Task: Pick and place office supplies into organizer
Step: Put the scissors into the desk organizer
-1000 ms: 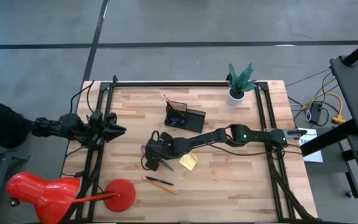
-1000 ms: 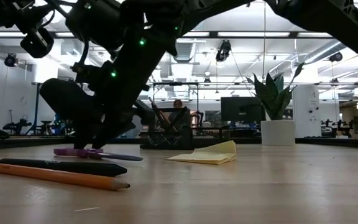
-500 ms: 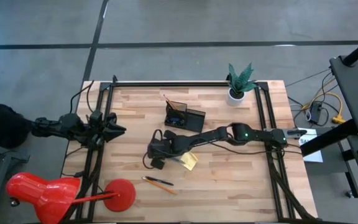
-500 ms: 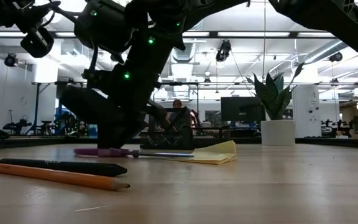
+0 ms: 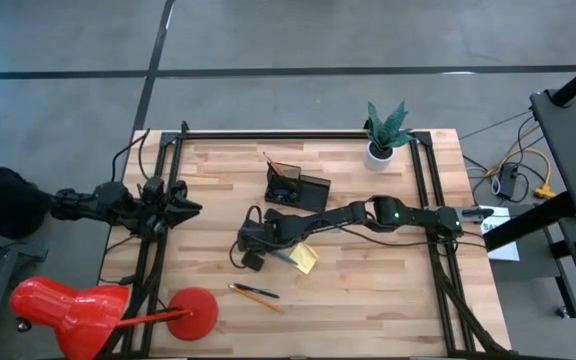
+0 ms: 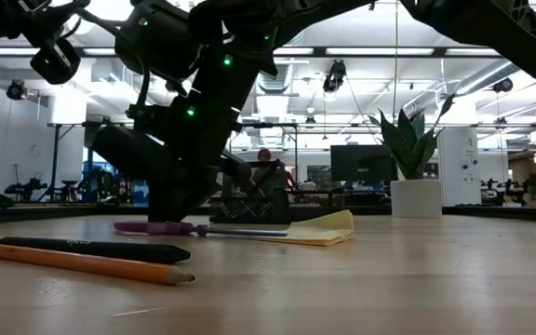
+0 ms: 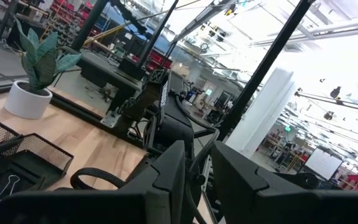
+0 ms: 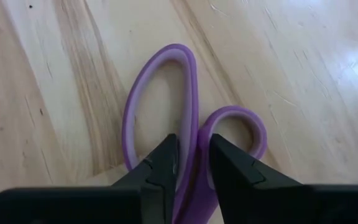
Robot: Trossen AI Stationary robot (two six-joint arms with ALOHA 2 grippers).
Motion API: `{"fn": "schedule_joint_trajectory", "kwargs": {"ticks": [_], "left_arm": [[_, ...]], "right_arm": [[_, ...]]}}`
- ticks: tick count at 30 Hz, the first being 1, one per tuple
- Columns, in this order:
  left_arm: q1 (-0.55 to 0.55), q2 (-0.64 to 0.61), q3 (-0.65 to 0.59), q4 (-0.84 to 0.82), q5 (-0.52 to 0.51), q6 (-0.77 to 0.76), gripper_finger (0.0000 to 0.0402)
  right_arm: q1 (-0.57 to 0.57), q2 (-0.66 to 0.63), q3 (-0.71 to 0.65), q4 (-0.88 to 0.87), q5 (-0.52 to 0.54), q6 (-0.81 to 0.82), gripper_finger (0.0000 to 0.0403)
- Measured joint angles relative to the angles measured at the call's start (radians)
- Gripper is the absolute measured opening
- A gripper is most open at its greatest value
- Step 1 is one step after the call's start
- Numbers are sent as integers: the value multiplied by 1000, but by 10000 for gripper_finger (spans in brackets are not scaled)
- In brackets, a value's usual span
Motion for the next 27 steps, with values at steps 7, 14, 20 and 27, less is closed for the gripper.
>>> {"fn": "schedule_joint_trajectory", "kwargs": {"ticks": [7, 14, 20, 27], "left_arm": [[0, 0, 0, 1, 0, 0, 66], [1, 0, 1, 10, 0, -1, 66], [1, 0, 17, 8, -1, 9, 66], [0, 0, 72, 6, -57, 180, 66]], "right_arm": [[-1, -4, 8, 18, 22, 0, 62], [-3, -9, 15, 39, 120, 132, 59], [17, -57, 14, 34, 268, 202, 58], [36, -171, 13, -67, 669, 416, 58]]}}
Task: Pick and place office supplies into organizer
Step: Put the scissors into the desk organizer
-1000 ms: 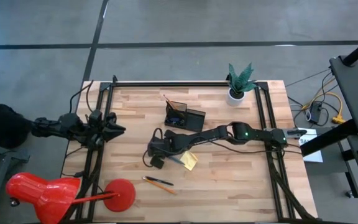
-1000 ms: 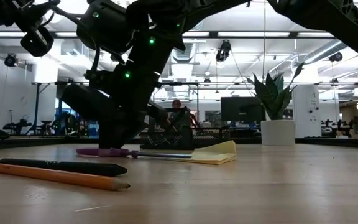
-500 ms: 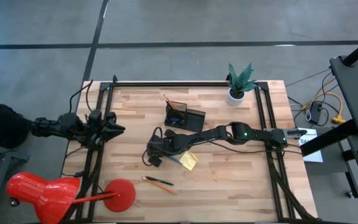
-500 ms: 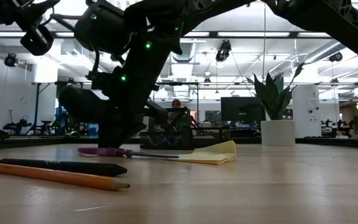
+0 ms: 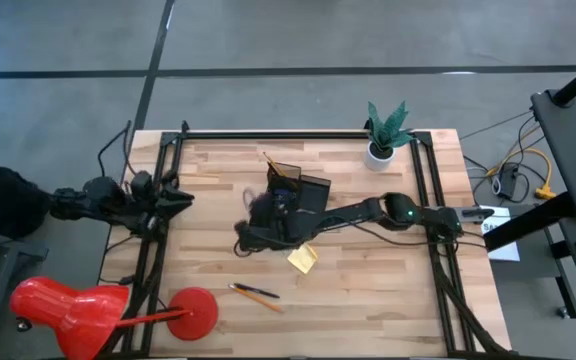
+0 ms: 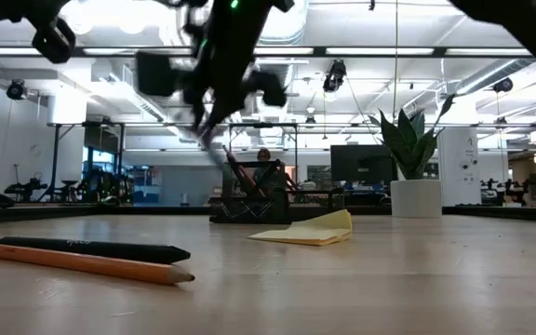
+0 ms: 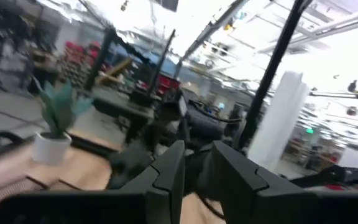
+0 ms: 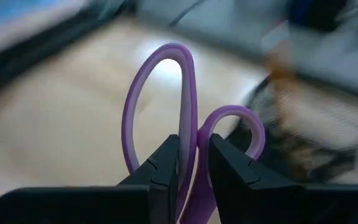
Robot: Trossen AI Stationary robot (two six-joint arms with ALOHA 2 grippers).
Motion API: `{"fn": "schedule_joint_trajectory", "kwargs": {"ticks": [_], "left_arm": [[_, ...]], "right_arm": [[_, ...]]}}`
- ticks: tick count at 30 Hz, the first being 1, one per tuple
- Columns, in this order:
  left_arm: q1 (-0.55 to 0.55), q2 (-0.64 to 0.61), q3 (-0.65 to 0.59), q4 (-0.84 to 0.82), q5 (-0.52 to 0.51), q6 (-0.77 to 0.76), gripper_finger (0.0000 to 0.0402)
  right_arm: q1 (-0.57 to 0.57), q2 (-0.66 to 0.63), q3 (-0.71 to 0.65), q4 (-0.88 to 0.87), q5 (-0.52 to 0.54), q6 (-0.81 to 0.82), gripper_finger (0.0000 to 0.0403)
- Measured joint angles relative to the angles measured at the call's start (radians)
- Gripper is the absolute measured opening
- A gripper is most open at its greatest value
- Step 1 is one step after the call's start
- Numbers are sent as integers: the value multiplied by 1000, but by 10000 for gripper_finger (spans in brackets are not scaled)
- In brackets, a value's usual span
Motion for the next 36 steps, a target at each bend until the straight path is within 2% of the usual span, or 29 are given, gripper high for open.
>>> {"fn": "schedule_joint_trajectory", "kwargs": {"ticks": [4, 6, 13, 22, 29, 36], "left_arm": [[0, 1, 29, 0, -20, 55, 66], [0, 1, 36, 1, -20, 76, 66], [0, 4, 34, -2, -39, 86, 66], [0, 5, 38, 1, -55, 208, 66], [0, 5, 36, -6, -62, 215, 66], [0, 0, 35, -40, -61, 216, 66]], "right_arm": [[-9, -89, 0, -120, 259, 120, 58], [-27, -132, -3, -155, 351, 139, 58], [-134, -205, -35, -160, 498, 113, 58], [-248, -185, -55, -108, 511, 180, 58], [-294, -140, -86, 125, 509, 34, 58], [-325, -101, -94, 177, 503, 26, 58]]}}
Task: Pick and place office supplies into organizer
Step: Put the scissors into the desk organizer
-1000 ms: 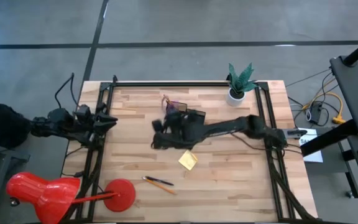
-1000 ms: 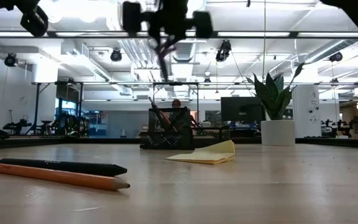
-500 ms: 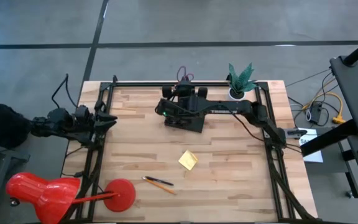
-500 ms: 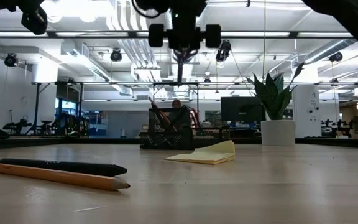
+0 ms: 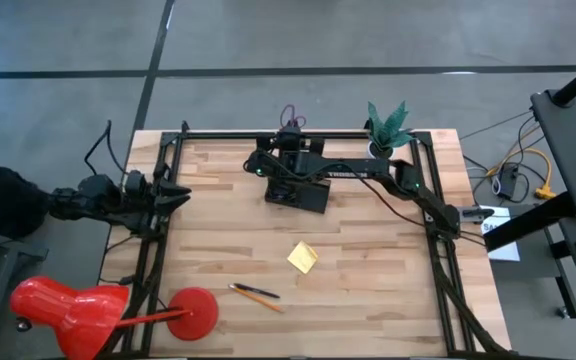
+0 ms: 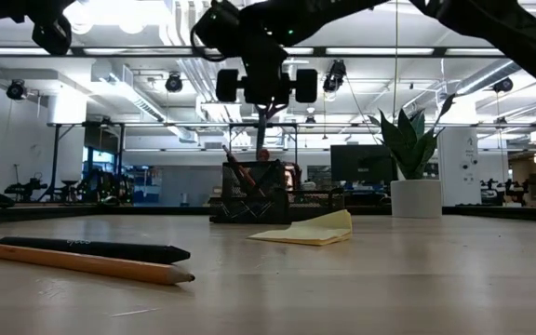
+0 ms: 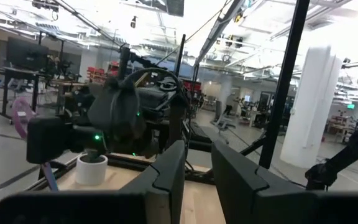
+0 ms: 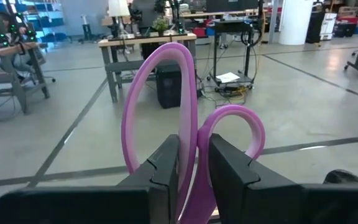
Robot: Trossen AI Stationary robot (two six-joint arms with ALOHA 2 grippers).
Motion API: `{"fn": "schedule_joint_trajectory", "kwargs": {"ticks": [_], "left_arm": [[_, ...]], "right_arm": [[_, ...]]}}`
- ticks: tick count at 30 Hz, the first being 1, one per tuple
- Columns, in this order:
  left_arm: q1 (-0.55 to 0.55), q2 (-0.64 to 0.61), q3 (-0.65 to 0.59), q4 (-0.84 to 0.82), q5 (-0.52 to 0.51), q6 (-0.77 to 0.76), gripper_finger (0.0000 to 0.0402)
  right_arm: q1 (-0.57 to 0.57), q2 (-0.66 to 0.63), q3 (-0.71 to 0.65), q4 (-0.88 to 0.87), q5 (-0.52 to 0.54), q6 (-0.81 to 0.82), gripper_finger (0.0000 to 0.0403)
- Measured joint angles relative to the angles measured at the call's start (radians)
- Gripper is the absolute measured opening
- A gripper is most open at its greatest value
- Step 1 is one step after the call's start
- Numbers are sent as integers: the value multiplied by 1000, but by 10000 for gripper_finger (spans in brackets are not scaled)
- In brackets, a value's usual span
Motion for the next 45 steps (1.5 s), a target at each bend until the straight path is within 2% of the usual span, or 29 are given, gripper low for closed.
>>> {"fn": "schedule_joint_trajectory", "kwargs": {"ticks": [10, 19, 34, 40, 45], "left_arm": [[0, 0, 8, -58, 0, -2, 66], [0, 0, 8, -77, -1, -4, 66], [0, 1, 9, -100, -40, -10, 66], [0, 1, 9, -100, -53, -10, 66], [0, 1, 9, -100, -61, -10, 66]], "right_arm": [[7, 10, -19, 13, -28, -4, 59], [27, 11, -94, 26, -35, 27, 60], [88, 13, -178, 74, -29, -110, 156], [147, 12, -139, 66, -43, -210, 172], [207, 8, -93, -45, -49, -165, 170]]}}
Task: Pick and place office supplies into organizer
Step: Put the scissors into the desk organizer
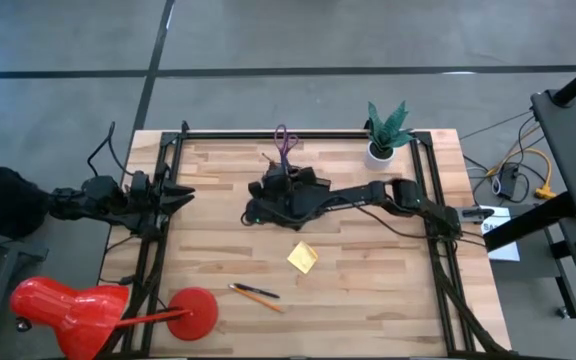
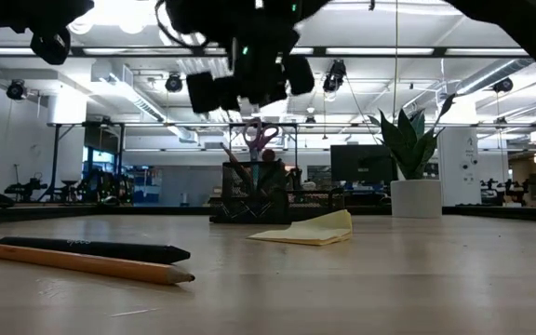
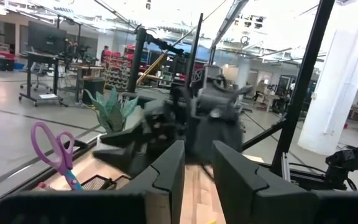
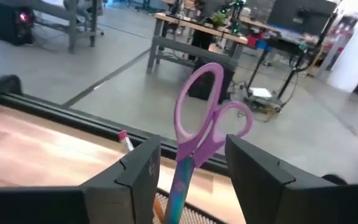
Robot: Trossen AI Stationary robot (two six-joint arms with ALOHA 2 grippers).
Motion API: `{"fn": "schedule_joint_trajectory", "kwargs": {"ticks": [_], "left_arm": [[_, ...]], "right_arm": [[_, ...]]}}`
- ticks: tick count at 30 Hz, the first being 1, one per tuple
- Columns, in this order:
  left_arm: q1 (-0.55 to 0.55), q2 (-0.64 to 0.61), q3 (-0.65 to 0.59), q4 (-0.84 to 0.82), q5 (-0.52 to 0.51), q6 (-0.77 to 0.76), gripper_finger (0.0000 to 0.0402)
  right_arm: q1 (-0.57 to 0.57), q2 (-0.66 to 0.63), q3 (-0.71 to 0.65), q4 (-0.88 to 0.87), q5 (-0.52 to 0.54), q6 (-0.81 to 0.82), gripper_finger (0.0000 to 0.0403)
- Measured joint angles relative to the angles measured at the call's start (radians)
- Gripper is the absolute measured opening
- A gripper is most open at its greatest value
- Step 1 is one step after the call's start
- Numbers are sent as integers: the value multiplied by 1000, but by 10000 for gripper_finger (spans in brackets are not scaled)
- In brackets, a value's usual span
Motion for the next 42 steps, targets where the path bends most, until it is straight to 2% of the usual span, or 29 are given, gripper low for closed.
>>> {"fn": "schedule_joint_trajectory", "kwargs": {"ticks": [3, 6, 8, 10, 12, 14, 18, 21, 25, 29, 36, 42], "left_arm": [[0, 0, 0, 7, 0, -2, 66], [0, 0, 0, 26, -6, -63, 66], [0, 0, 0, 28, -22, -125, 66], [0, 0, 0, 29, -35, -178, 66], [0, 0, 0, 28, -54, -212, 66], [0, 0, 0, 29, -60, -235, 66], [0, 0, 0, 29, -65, -240, 66], [0, 0, 0, 37, -125, -241, 66], [0, -1, 0, 40, -218, -239, 66], [0, 0, 0, 40, -296, -232, 66], [0, 0, 0, 41, -328, -235, 66], [0, 0, 0, 41, -360, -236, 66]], "right_arm": [[8, -47, 47, -210, -46, 253, 165], [-67, -112, 98, -505, -271, 594, 159], [-146, -130, 111, -627, -418, 663, 158], [-216, -136, 121, -659, -527, 590, 157], [-274, -146, 152, -625, -631, 446, 157], [-323, -154, 201, -589, -689, 330, 157], [-393, -154, 320, -565, -656, 257, 157], [-421, -157, 390, -558, -625, 180, 155], [-509, -142, 393, -531, -721, 75, 142], [-560, -106, 390, -526, -815, 61, 126], [-568, -43, 390, -419, -966, -28, 106], [-571, -10, 389, -396, -1002, -39, 95]]}}
